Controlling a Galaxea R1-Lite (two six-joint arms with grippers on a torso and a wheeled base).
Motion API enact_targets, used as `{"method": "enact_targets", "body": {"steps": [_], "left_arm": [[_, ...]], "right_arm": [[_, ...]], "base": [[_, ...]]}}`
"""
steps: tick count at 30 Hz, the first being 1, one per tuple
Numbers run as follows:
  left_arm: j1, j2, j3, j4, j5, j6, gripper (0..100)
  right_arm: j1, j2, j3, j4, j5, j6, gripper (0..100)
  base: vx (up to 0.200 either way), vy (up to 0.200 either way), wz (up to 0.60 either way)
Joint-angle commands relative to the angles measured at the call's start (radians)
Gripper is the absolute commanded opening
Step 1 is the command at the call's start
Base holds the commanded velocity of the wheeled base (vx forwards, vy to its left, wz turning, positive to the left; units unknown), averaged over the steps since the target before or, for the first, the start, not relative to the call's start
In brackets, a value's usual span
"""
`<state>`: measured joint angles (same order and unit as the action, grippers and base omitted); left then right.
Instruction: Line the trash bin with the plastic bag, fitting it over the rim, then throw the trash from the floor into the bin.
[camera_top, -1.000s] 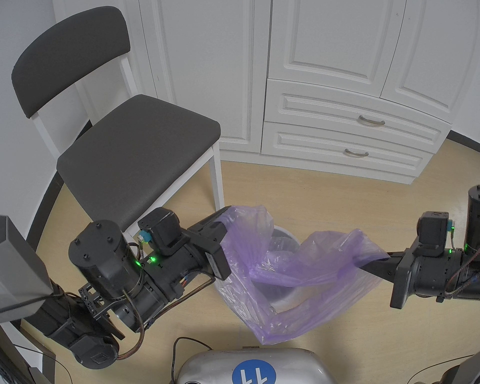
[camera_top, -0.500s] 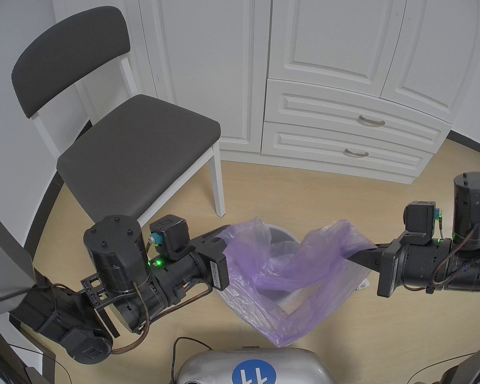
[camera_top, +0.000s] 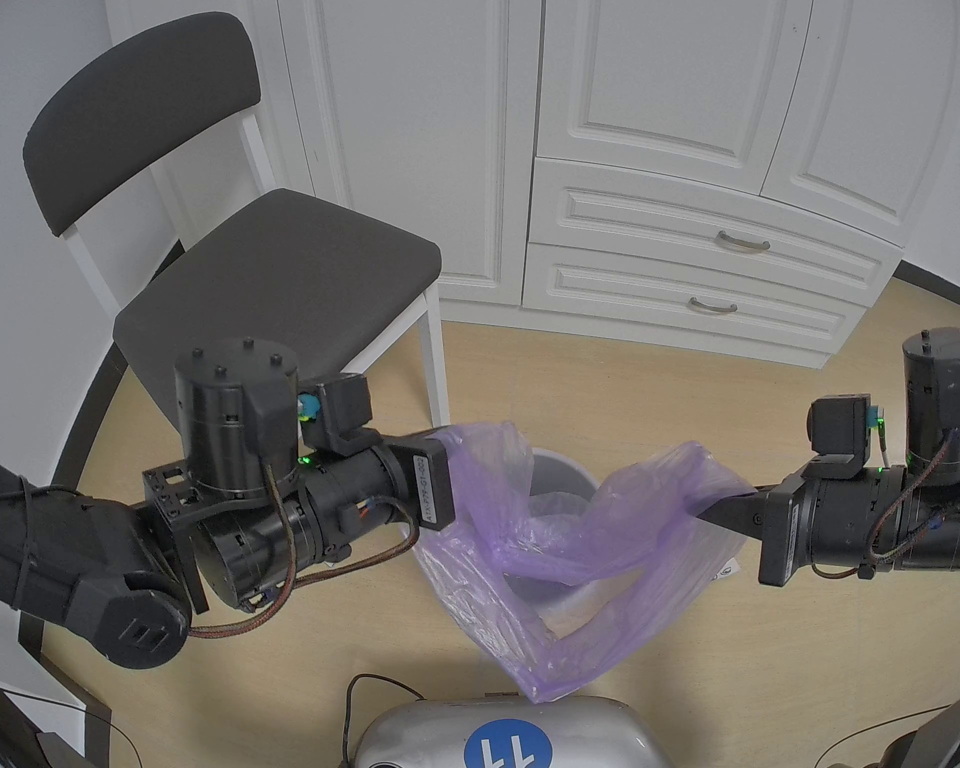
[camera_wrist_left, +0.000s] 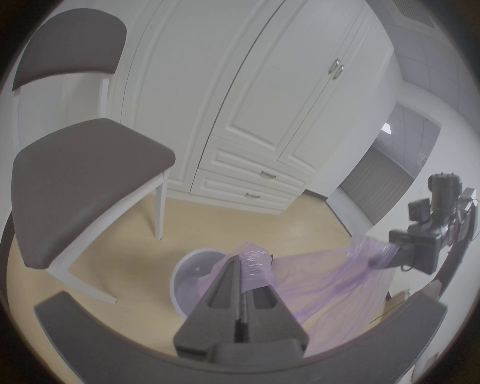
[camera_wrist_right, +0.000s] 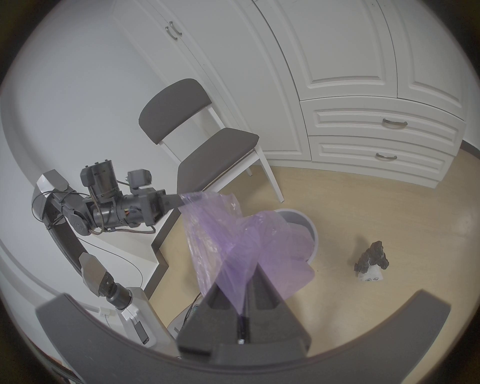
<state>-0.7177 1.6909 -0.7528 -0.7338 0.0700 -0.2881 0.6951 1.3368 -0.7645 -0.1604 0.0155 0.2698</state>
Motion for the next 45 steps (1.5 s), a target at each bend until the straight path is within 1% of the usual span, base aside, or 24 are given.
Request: {"method": "enact_targets", "body": {"steps": [1, 6, 8, 10, 13, 14, 15, 16, 18, 20, 21, 26, 37, 45], "left_arm": [[0.003, -0.057, 0.036, -0.213, -0.038, -0.003, 0], [0.004, -0.053, 0.035, -0.19, -0.045, 0.003, 0], [0.007, -0.054, 0.024, -0.13, -0.045, 0.003, 0], [0.009, -0.053, 0.015, -0.107, -0.047, 0.001, 0], [0.007, -0.046, 0.004, -0.09, -0.047, 0.001, 0], [0.007, -0.039, 0.004, -0.09, -0.045, 0.001, 0], [0.007, -0.039, 0.004, -0.09, -0.045, 0.001, 0], [0.007, -0.031, 0.0, -0.088, -0.045, 0.0, 0], [0.01, -0.03, -0.005, -0.085, -0.045, -0.002, 0], [0.015, -0.03, -0.005, -0.076, -0.044, -0.002, 0], [0.015, -0.03, -0.005, -0.076, -0.044, -0.002, 0], [0.017, -0.011, -0.036, 0.014, -0.044, -0.006, 0], [0.018, 0.061, -0.046, 0.024, -0.036, -0.01, 0], [0.04, 0.105, -0.059, 0.014, -0.038, -0.01, 0]], "right_arm": [[0.001, -0.008, -0.062, 0.11, 0.0, 0.016, 0], [0.0, 0.004, -0.064, 0.113, -0.003, 0.019, 0], [0.0, 0.018, -0.062, 0.087, -0.022, 0.017, 0], [-0.002, 0.039, -0.075, 0.065, -0.028, 0.017, 0], [-0.002, 0.053, -0.122, 0.102, -0.031, 0.012, 0], [0.001, 0.056, -0.162, 0.17, -0.029, 0.014, 0], [0.001, 0.056, -0.162, 0.17, -0.029, 0.014, 0], [0.018, 0.051, -0.236, 0.303, -0.016, 0.043, 0], [0.034, 0.061, -0.271, 0.348, -0.012, 0.124, 0], [0.037, 0.087, -0.283, 0.346, -0.012, 0.175, 0], [0.037, 0.087, -0.283, 0.346, -0.012, 0.175, 0], [0.034, 0.091, -0.283, 0.355, -0.011, 0.175, 0], [0.027, 0.134, -0.273, 0.355, -0.012, 0.175, 0], [0.006, 0.17, -0.276, 0.346, -0.014, 0.175, 0]], "base": [[0.0, 0.0, 0.0], [0.0, 0.0, 0.0], [0.0, 0.0, 0.0], [0.0, 0.0, 0.0], [0.0, 0.0, 0.0], [0.0, 0.0, 0.0], [0.0, 0.0, 0.0], [0.0, 0.0, 0.0], [0.0, 0.0, 0.0], [0.0, 0.0, 0.0], [0.0, 0.0, 0.0], [0.0, 0.0, 0.0], [0.0, 0.0, 0.0], [0.0, 0.0, 0.0]]}}
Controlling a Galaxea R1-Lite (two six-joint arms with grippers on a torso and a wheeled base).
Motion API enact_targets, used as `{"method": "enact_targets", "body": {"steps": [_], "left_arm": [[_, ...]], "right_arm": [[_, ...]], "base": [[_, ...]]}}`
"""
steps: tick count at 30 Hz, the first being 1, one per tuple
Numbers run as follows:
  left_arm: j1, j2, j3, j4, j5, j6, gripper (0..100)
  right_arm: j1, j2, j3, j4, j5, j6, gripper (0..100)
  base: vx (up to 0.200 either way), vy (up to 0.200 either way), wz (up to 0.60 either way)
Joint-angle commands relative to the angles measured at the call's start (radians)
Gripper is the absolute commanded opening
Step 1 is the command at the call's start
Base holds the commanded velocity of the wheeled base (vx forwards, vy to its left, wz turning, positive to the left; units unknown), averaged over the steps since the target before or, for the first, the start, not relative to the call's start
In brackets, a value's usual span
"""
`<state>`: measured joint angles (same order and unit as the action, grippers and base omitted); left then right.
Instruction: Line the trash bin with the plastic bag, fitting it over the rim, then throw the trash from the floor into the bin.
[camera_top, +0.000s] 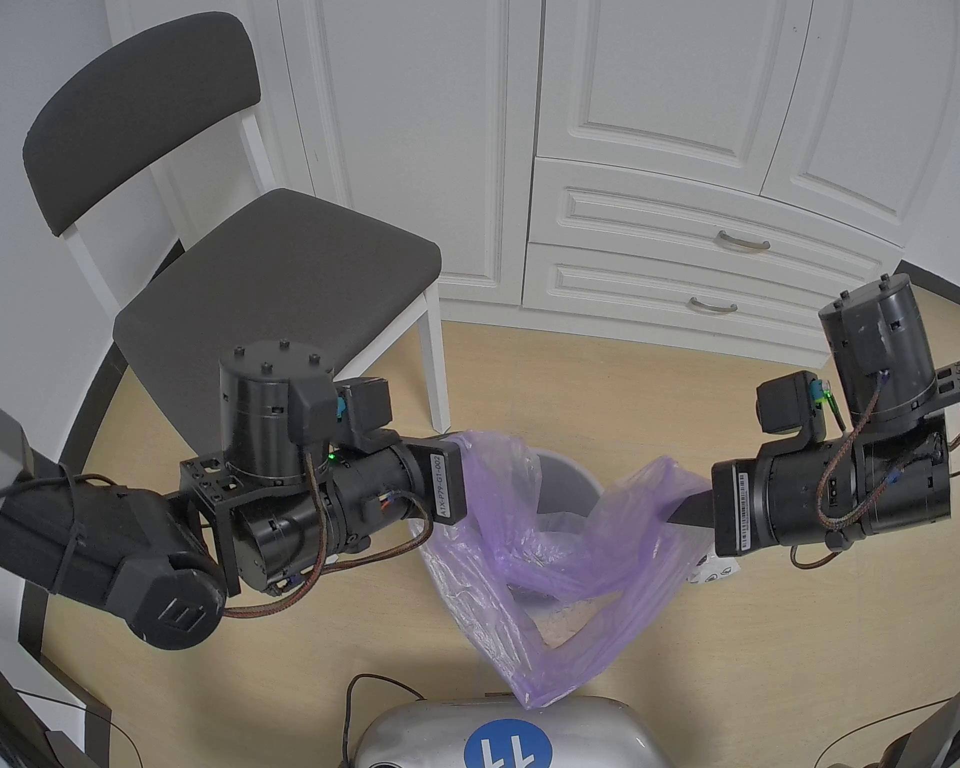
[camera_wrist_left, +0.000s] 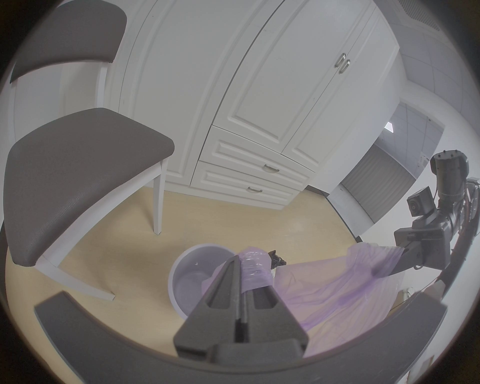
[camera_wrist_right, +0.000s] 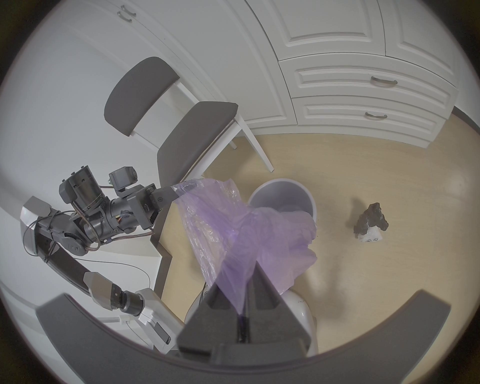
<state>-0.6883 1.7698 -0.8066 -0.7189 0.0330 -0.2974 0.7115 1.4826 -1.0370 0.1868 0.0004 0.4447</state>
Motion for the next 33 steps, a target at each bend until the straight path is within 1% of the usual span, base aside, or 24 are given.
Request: {"method": "enact_targets", "body": {"steps": [1, 15, 24, 33], "left_arm": [[0.013, 0.031, -0.006, -0.001, -0.001, 0.0, 0], [0.019, 0.091, -0.022, -0.008, 0.001, -0.003, 0], [0.024, 0.145, -0.045, -0.011, 0.001, -0.008, 0], [0.029, 0.16, -0.046, -0.013, 0.002, -0.009, 0]], "right_arm": [[-0.014, 0.027, -0.003, -0.001, 0.001, 0.002, 0], [-0.018, 0.087, -0.003, -0.004, 0.003, 0.0, 0], [-0.018, 0.15, 0.008, -0.087, 0.004, 0.009, 0], [-0.018, 0.188, 0.006, -0.095, 0.004, 0.011, 0]], "base": [[0.0, 0.0, 0.0], [0.0, 0.0, 0.0], [0.0, 0.0, 0.0], [0.0, 0.0, 0.0]]}}
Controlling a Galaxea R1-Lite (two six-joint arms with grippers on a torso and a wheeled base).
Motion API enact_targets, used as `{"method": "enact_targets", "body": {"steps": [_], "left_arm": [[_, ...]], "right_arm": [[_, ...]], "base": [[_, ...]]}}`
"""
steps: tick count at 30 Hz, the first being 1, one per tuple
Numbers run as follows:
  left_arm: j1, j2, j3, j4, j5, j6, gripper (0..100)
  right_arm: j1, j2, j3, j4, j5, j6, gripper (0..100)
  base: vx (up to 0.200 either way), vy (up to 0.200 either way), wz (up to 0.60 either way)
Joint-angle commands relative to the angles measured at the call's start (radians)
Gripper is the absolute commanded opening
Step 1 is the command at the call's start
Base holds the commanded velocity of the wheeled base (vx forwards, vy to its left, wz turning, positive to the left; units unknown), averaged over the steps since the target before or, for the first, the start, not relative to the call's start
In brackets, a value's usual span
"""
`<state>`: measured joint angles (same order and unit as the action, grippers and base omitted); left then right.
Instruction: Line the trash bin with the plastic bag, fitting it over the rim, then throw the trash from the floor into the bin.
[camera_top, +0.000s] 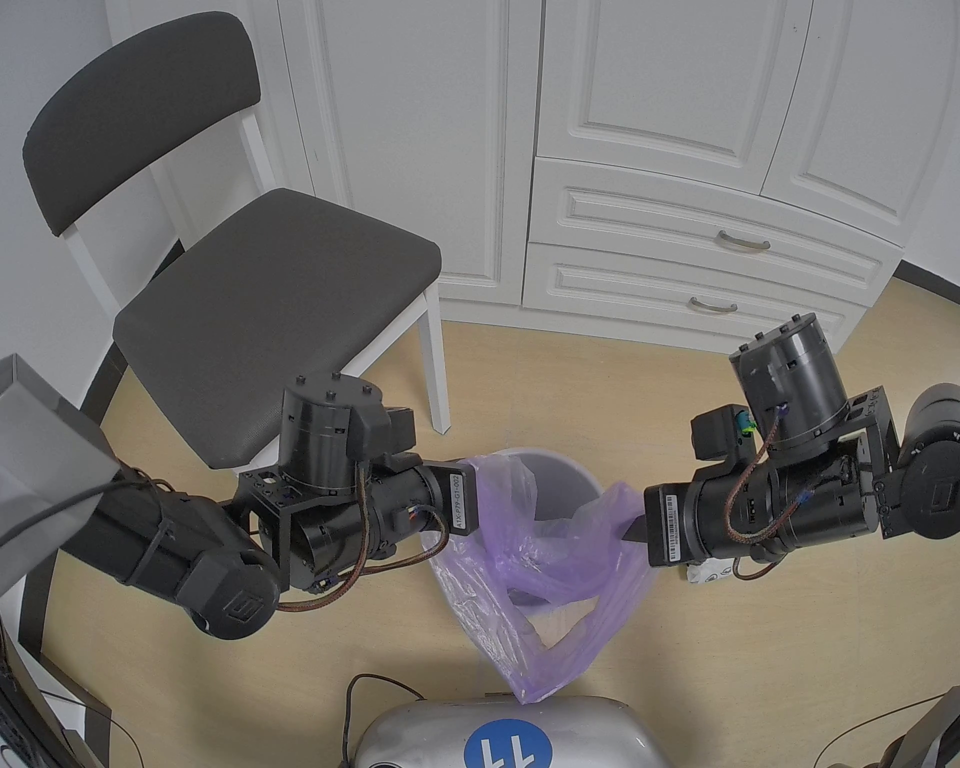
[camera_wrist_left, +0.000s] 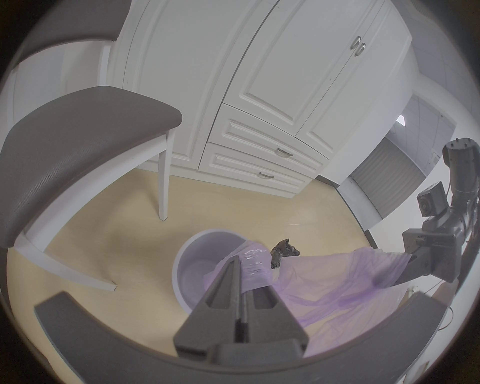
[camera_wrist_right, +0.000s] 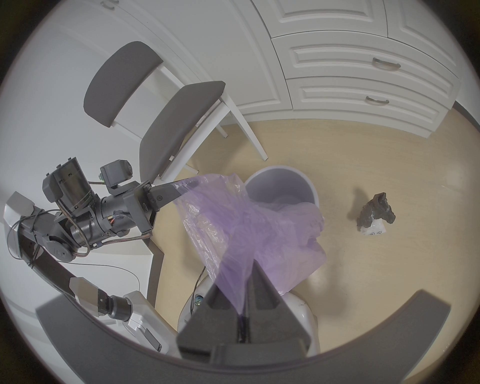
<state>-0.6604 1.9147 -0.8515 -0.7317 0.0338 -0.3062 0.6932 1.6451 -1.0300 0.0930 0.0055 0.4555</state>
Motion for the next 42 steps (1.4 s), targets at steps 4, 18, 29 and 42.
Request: {"method": "enact_targets", "body": {"steps": [4, 18, 29, 42], "left_arm": [[0.002, 0.024, -0.008, 0.0, 0.001, -0.001, 0], [0.044, 0.078, -0.035, 0.0, 0.005, 0.001, 0], [0.056, 0.043, -0.035, -0.002, 0.046, 0.001, 0], [0.065, 0.115, -0.049, -0.147, 0.046, -0.004, 0]], "right_arm": [[0.0, 0.025, -0.001, 0.001, 0.001, 0.0, 0], [-0.027, 0.067, 0.008, -0.052, 0.001, 0.0, 0], [-0.037, 0.081, 0.039, -0.154, 0.001, 0.002, 0], [-0.058, 0.136, 0.053, -0.361, -0.015, 0.072, 0]], "base": [[0.0, 0.0, 0.0], [0.0, 0.0, 0.0], [0.0, 0.0, 0.0], [0.0, 0.0, 0.0]]}}
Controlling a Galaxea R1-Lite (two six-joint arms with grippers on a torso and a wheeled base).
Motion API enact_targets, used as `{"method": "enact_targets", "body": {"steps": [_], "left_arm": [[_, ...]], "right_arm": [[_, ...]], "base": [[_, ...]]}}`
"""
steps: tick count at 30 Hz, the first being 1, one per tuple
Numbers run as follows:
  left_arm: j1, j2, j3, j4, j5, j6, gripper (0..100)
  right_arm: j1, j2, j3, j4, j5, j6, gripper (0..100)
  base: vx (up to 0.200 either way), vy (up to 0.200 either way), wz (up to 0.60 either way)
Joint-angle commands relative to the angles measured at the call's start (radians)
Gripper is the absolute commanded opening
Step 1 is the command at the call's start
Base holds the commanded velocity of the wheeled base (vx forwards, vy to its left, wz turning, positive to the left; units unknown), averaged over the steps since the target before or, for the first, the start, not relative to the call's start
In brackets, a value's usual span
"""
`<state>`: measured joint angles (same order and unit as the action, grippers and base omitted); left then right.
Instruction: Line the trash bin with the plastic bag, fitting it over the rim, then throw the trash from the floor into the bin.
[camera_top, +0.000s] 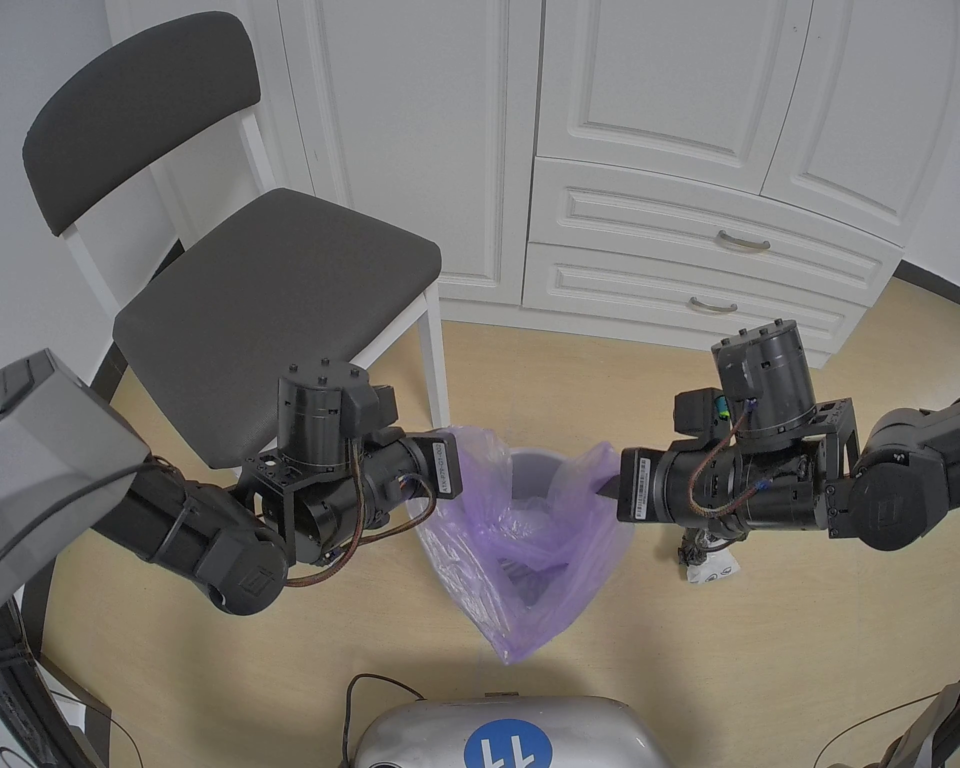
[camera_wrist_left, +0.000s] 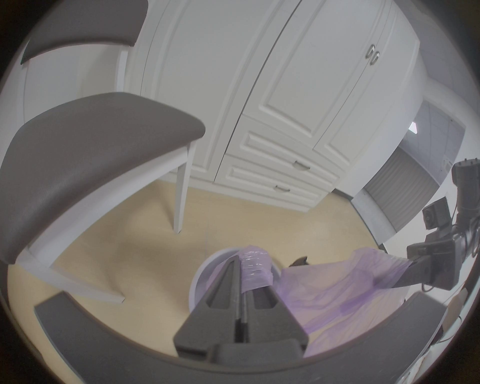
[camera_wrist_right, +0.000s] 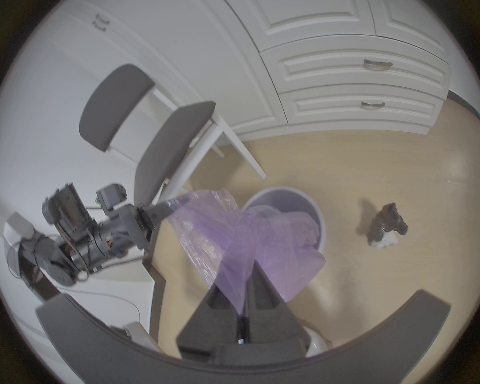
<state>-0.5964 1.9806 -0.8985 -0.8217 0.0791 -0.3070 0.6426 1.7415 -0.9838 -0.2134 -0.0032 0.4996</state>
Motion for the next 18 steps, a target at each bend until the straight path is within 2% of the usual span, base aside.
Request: {"method": "enact_targets", "body": {"steps": [1, 14, 18], "left_arm": [[0.001, 0.072, -0.002, -0.091, 0.001, -0.011, 0], [-0.008, 0.106, 0.0, -0.116, 0.002, -0.012, 0], [-0.02, 0.069, 0.009, -0.117, 0.002, -0.014, 0]], "right_arm": [[-0.017, 0.046, 0.013, -0.077, -0.006, 0.03, 0], [-0.049, 0.121, 0.002, -0.098, 0.02, 0.034, 0], [-0.049, 0.141, 0.002, -0.156, 0.068, 0.103, 0]], "base": [[0.0, 0.0, 0.0], [0.0, 0.0, 0.0], [0.0, 0.0, 0.0]]}}
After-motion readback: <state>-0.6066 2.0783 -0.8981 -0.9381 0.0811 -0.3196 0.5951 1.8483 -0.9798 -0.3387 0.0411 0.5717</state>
